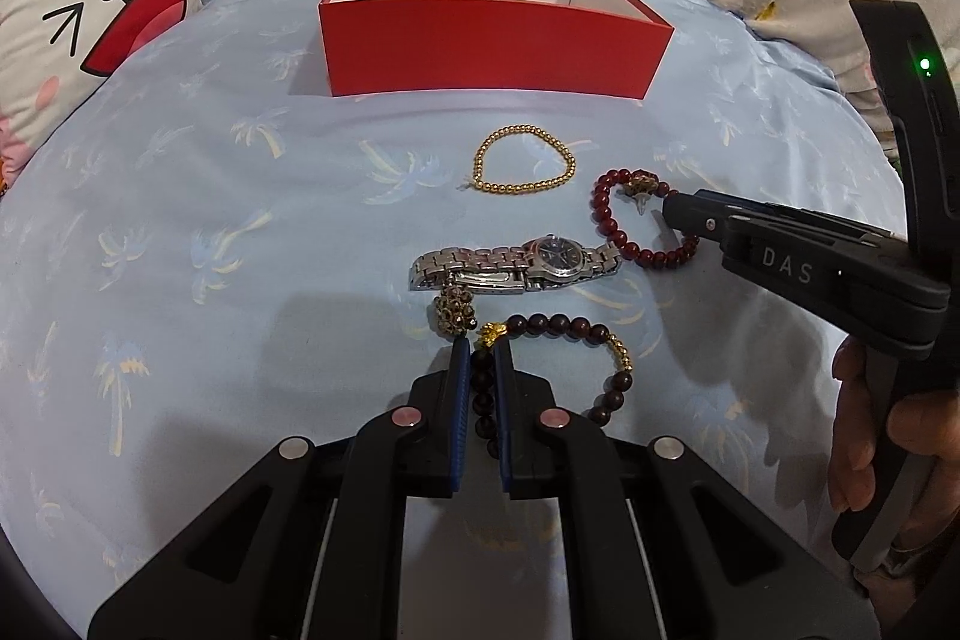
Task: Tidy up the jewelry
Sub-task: 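Grasp the dark bead bracelet with the left tool while the right grasps the red bead bracelet, then carry both held bracelets into the red box and open both tools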
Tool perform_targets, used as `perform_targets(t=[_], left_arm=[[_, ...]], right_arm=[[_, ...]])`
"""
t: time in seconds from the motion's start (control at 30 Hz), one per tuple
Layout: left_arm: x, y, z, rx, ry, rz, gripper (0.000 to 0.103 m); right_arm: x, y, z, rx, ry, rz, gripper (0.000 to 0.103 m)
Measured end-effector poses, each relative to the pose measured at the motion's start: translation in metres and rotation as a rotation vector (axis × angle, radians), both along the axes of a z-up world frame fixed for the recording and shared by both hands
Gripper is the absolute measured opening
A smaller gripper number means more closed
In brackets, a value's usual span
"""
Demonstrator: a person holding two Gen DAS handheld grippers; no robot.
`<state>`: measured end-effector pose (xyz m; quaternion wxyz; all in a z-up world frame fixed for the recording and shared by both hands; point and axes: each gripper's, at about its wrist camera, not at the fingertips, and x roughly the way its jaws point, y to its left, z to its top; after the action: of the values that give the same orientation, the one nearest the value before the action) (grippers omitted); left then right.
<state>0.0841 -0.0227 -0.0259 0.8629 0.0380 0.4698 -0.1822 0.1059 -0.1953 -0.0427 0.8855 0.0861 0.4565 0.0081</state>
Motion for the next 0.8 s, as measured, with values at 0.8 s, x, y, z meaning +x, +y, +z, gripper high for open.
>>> perform_targets(t=[0.8], left_arm=[[-0.002,0.008,0.037,-0.086,-0.016,-0.020,0.008]], right_arm=[[-0.015,-0.002,0.065,0.098,-0.132,0.021,0.008]])
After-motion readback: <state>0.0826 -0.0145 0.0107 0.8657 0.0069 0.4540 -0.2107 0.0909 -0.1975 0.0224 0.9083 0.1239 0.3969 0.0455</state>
